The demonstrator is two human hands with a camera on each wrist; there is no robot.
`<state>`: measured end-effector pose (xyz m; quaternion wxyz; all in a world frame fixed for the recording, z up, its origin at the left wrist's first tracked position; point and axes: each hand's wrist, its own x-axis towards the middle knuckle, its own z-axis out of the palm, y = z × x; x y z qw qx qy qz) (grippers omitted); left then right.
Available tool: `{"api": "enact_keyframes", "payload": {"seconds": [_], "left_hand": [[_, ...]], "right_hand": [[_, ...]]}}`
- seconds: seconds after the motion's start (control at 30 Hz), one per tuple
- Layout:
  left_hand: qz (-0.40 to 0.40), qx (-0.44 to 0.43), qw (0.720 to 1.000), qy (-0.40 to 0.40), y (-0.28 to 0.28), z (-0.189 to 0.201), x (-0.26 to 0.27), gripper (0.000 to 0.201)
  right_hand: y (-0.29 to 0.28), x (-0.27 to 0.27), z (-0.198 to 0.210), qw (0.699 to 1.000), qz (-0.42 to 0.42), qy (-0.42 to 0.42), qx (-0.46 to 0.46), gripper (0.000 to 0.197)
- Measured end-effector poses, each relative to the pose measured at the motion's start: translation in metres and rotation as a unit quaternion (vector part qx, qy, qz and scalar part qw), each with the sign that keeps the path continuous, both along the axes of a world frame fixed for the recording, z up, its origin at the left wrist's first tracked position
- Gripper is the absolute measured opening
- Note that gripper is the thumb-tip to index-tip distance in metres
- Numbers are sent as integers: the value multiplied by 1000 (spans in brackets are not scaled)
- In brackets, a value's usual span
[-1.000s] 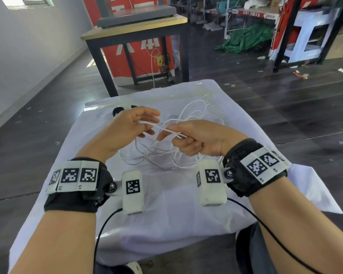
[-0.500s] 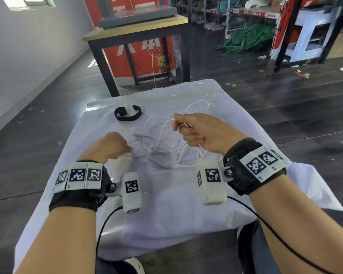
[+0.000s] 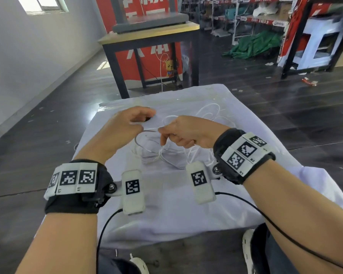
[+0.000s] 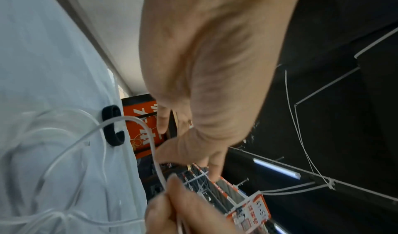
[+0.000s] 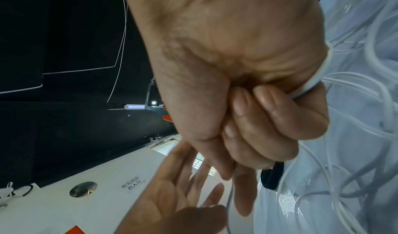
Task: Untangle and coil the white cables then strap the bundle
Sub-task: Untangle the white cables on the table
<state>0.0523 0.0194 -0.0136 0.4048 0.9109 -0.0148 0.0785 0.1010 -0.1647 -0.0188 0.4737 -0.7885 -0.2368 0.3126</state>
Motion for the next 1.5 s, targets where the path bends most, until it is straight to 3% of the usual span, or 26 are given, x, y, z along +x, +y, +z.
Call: {"api": "enact_keyframes", "payload": {"seconds": [0.1, 0.17, 0.27, 0.3, 0.43, 0.5, 0.57, 0.67, 0.73, 0.8, 0.9, 1.0, 1.03, 1.2, 1.3, 1.4, 1.5], "left_hand": [[-144, 77, 986, 29, -12, 9, -11, 81], [-174, 112, 978, 19, -16, 4, -12, 67], [-86, 174, 981, -16, -14, -6, -9, 23], [-41, 170, 985, -2, -11, -9, -8, 18], [75, -15, 993, 95, 0, -19, -6, 29], [127, -96, 982, 97, 4, -18, -7, 26], [162, -151, 970, 101, 8, -18, -8, 22], [173, -211, 954, 125, 11, -20, -9, 20], [169, -219, 951, 136, 11, -19, -11, 19], [171, -209, 953, 135, 11, -18, -12, 20], [181, -193, 955, 134, 11, -17, -11, 21], [184, -174, 958, 132, 12, -17, -11, 21], [182, -169, 960, 132, 12, -17, -11, 22], [164, -133, 967, 141, 10, -19, -12, 23], [154, -120, 970, 145, 8, -19, -11, 24], [138, -117, 974, 134, 5, -20, -9, 25], [135, -99, 979, 115, 3, -19, -6, 24]], "right_hand": [[12, -3, 6, 999, 14, -2, -50, 35], [18, -6, 12, 997, 15, -13, -73, 29], [23, -11, 14, 997, 2, -58, -41, 28], [24, -13, 14, 996, -12, -85, -24, 29], [26, -6, 8, 954, -160, -248, 45, 21], [22, 0, 8, 933, -230, -270, 64, 16], [18, 3, 7, 953, -204, -223, 17, 17], [21, 2, -6, 982, -78, -112, -130, 18], [26, 3, -17, 970, -36, -115, -212, 19], [30, 5, -24, 944, -17, -180, -277, 27], [32, 4, -24, 912, -4, -247, -328, 25], [36, 6, -21, 891, 29, -260, -372, 18], [37, 7, -20, 884, 34, -267, -383, 11], [31, 8, -23, 873, 6, -272, -406, 30], [26, 9, -19, 884, 6, -245, -398, 28], [20, 10, -15, 909, -18, -234, -344, 14], [16, 12, -10, 921, -47, -249, -296, 16]]}}
